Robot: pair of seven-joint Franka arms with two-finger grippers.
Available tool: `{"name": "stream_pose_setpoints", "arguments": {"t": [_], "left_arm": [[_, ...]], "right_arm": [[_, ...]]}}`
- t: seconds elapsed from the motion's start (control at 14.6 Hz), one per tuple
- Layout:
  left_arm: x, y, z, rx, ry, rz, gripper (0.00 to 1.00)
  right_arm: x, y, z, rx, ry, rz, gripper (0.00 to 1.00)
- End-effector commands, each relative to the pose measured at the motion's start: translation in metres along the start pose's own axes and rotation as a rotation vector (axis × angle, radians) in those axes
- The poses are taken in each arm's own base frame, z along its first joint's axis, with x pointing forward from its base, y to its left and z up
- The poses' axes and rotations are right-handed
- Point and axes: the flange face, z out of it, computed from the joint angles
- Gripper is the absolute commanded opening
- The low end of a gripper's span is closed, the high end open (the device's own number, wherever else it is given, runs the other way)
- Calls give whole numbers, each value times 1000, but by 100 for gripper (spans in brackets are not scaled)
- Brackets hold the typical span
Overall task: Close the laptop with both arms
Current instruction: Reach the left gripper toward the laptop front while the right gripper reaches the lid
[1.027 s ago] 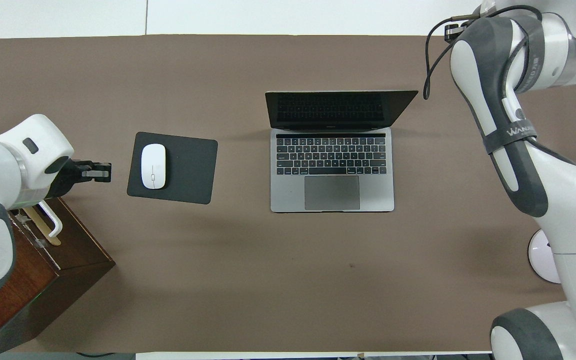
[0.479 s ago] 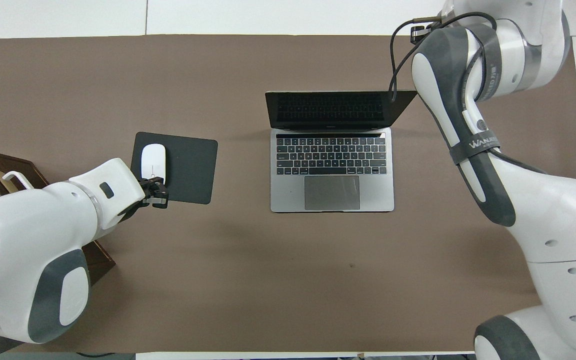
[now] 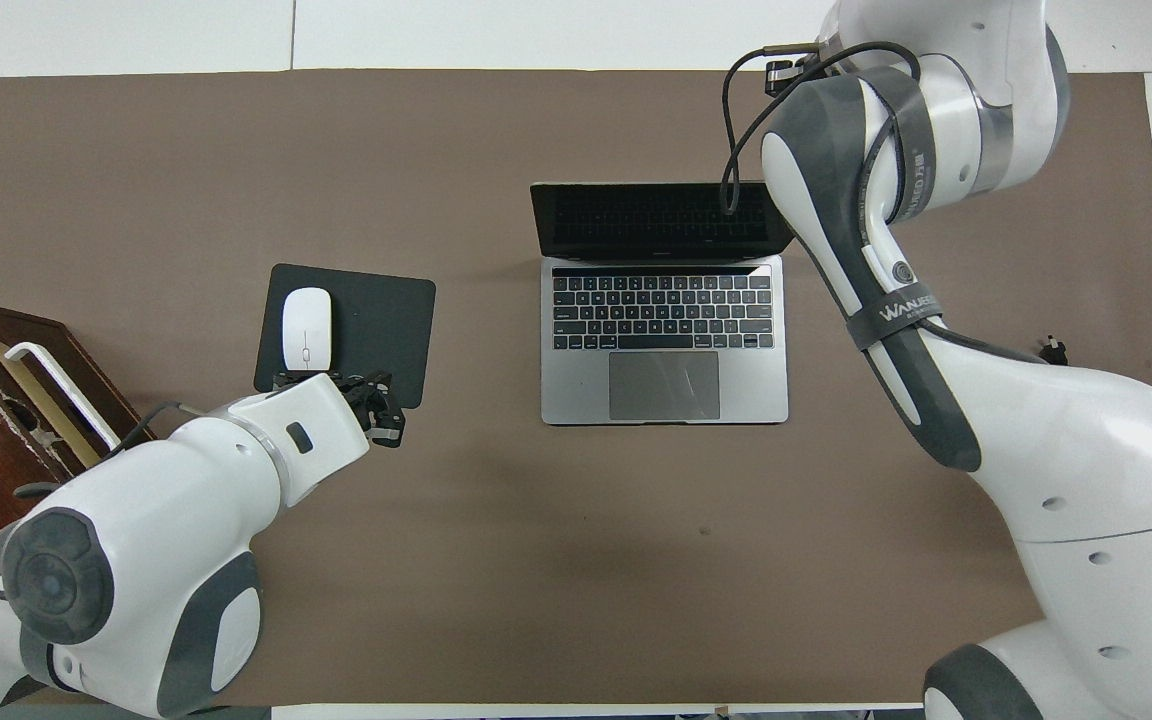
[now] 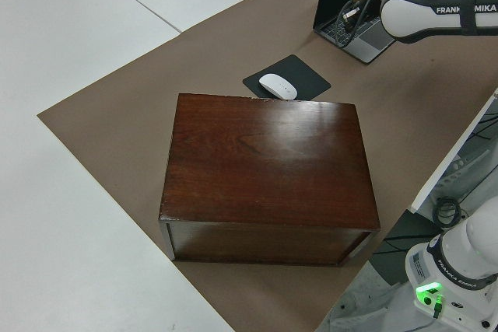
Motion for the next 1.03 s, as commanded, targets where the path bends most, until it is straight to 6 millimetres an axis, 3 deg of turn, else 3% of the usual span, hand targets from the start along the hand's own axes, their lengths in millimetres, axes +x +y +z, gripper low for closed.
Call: {"name": "stream_pose_setpoints", "arguments": {"t": [0.0, 0.34, 0.55, 0.96], "left_arm": [[-15, 15, 14, -26, 47, 20, 0], [-17, 49, 50, -41, 104, 82, 0], [-21, 65, 71, -48, 136, 113, 0], [-28, 81, 101, -48, 200, 145, 0]], "right_arm": [[-2, -15, 1, -17, 14, 26, 0], [-9, -33, 0, -16, 9, 47, 0], [-17, -56, -3, -13, 14, 67, 0], [-24, -72, -6, -6, 12, 91, 0]]}}
